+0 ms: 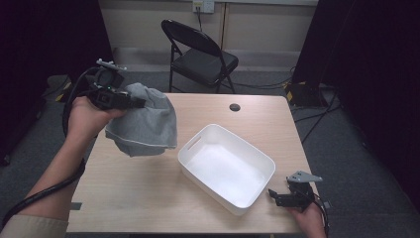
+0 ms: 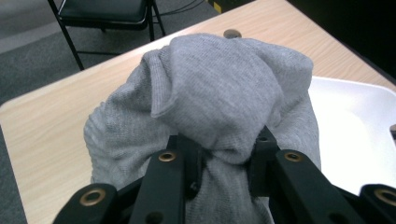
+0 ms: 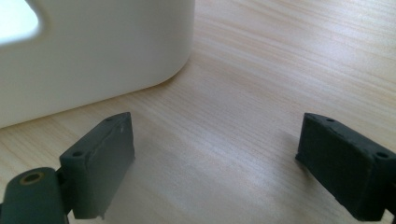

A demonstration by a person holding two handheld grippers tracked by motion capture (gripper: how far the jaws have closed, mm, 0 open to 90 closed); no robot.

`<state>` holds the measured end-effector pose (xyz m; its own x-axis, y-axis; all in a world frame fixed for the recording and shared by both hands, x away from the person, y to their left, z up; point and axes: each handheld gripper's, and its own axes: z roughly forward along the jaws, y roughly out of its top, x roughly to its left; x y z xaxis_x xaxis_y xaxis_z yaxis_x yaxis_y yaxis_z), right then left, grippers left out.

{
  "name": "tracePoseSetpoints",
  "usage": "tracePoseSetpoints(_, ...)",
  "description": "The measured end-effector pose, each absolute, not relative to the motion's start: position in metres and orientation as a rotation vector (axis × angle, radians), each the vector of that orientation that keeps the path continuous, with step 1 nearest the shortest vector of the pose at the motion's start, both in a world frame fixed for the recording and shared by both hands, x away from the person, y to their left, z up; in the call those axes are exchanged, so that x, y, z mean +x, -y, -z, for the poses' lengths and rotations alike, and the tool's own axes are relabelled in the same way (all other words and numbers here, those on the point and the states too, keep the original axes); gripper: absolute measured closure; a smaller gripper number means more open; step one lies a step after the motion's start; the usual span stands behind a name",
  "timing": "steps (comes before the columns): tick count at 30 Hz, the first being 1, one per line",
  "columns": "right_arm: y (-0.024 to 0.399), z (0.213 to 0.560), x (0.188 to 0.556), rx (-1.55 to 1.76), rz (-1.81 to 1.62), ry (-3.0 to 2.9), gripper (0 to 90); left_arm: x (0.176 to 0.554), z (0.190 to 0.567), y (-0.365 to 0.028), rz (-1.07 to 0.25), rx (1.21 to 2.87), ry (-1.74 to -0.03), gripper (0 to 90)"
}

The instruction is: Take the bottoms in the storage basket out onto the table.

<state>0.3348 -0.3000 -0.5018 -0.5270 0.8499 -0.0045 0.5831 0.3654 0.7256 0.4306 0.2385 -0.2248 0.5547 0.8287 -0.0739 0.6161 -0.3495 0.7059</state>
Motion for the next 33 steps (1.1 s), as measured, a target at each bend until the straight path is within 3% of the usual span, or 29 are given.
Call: tracePoseSetpoints(33, 0.3, 0.502, 0.335, 1.253, -0.963, -2.255, 10.3, 0.419, 0.359, -0.273, -0.309, 2.053, -1.276, 72.1)
